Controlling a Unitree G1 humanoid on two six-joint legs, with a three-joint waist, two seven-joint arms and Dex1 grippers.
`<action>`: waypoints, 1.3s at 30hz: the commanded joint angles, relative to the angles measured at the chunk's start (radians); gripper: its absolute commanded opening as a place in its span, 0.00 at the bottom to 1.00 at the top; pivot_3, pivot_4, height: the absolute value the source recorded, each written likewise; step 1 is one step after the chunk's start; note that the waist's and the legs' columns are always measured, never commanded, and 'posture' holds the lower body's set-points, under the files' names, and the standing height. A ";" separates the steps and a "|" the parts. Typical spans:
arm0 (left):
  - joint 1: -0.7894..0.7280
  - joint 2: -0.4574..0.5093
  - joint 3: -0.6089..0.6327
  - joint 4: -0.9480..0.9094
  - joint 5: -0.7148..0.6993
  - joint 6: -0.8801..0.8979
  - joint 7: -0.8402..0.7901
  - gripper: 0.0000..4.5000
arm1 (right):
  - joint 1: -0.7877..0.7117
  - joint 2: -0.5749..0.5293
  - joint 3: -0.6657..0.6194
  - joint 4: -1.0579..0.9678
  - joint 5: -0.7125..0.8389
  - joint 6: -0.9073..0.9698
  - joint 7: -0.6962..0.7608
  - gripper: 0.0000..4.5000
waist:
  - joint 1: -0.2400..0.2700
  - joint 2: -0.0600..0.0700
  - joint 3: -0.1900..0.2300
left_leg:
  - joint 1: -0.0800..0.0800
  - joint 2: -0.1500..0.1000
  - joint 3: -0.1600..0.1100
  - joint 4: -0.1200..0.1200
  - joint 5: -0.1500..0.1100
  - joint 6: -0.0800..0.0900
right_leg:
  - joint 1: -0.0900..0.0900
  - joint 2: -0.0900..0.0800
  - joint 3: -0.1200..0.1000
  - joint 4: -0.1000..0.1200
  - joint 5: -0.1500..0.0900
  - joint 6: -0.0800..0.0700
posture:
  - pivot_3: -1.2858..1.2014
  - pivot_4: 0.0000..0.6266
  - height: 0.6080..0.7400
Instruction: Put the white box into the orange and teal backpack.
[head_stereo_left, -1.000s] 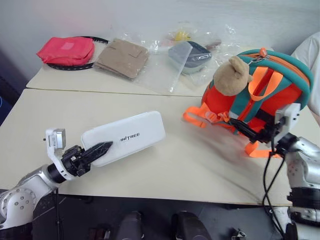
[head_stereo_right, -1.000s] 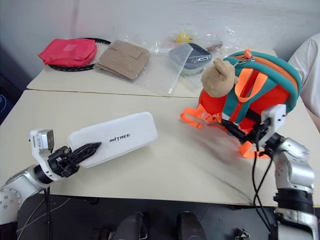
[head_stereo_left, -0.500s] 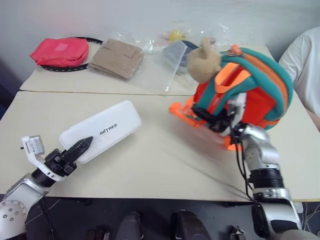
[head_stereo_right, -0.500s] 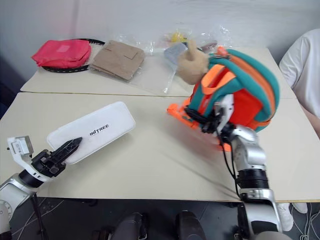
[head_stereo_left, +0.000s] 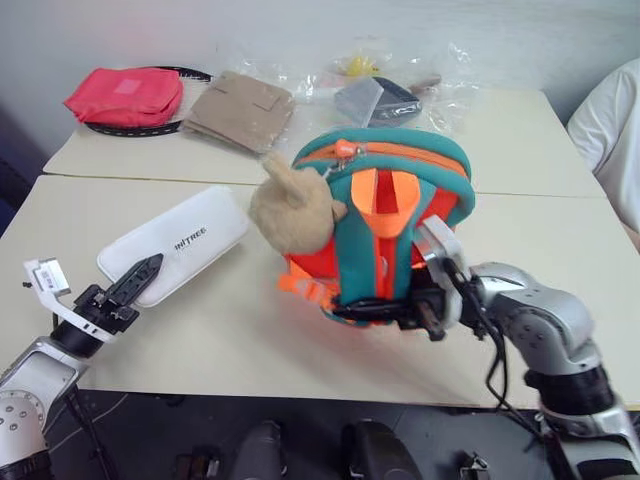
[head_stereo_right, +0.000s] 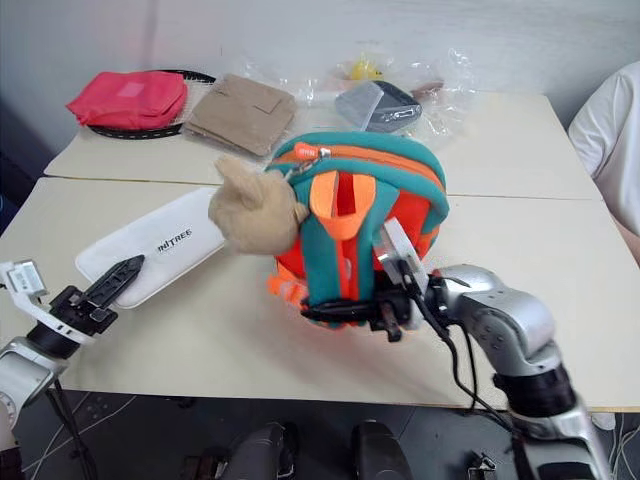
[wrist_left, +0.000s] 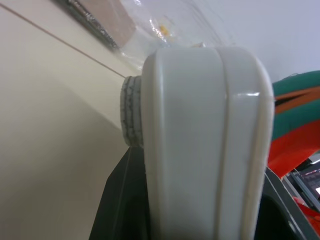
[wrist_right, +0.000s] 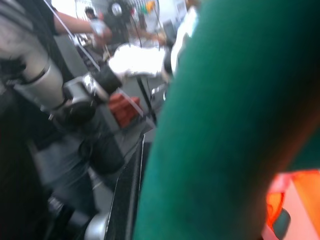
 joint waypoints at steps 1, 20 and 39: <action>0.010 0.043 0.103 -0.110 -0.133 -0.016 -0.042 0.29 | 0.018 -0.038 -0.063 -0.026 0.026 0.008 -0.010 0.02 | -0.003 -0.001 0.001 | 0.000 0.000 0.000 0.000 0.000 0.000 | 0.000 0.000 0.000 -0.003 0.000 0.000 | 0.52 0.24 1.00; -0.177 0.231 -0.164 -0.225 -0.045 -0.090 -0.175 0.29 | -0.013 0.033 0.003 0.044 -0.082 -0.070 -0.037 0.02 | 0.008 -0.001 0.001 | 0.001 0.000 0.000 0.001 0.004 -0.003 | 0.000 0.002 0.000 0.002 0.000 0.000 | 0.52 0.24 1.00; -0.862 0.047 -0.856 0.158 0.625 -0.189 -0.316 0.29 | -0.036 0.043 0.032 0.065 -0.115 -0.089 -0.005 0.02 | 0.041 -0.001 0.001 | -0.003 0.000 0.000 0.009 0.003 -0.002 | -0.001 0.003 0.000 0.009 0.000 0.000 | 0.52 0.24 1.00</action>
